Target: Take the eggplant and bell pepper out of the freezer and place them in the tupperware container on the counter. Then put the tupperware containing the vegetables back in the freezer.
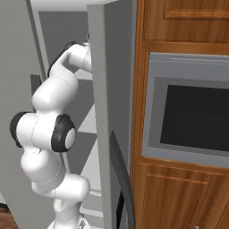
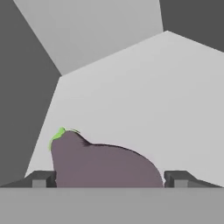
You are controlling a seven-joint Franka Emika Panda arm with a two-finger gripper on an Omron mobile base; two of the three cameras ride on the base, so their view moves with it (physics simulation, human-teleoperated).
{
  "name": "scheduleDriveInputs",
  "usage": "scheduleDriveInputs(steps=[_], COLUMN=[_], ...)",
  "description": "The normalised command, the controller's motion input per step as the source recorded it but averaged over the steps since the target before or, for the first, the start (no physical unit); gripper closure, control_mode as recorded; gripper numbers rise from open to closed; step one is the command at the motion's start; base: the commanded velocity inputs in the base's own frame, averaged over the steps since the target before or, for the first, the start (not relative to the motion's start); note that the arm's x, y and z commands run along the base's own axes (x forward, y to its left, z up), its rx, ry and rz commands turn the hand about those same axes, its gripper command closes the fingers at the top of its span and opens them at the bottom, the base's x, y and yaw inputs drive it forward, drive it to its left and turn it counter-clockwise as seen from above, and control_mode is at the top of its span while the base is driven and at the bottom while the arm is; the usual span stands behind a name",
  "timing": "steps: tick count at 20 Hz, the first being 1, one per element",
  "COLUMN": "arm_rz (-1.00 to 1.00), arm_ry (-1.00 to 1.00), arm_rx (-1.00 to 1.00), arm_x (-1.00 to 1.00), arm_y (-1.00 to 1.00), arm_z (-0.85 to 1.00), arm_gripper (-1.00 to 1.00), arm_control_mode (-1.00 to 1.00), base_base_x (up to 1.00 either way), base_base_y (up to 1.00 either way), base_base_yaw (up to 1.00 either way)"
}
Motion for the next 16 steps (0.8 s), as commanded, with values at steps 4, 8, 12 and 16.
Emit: scheduleDriveInputs(steps=[4,8,12,16], arm_rz=[0.01,0.02,0.04,0.06], arm_ry=[0.09,0.08,0.06,0.02], arm_rx=[0.00,0.00,0.00,0.01], arm_x=[0.29,0.35,0.29,0.18], arm_y=[0.04,0.14,0.18,0.22], arm_z=[-0.38,-0.44,-0.43,-0.41], arm_gripper=[-1.00,-1.00,-1.00,-1.00], arm_control_mode=[-1.00,-1.00,-1.00,-1.00], base_base_x=[0.00,0.00,0.00,0.00], base_base_y=[0.00,0.00,0.00,0.00], base_base_yaw=[0.00,0.00,0.00,0.00])
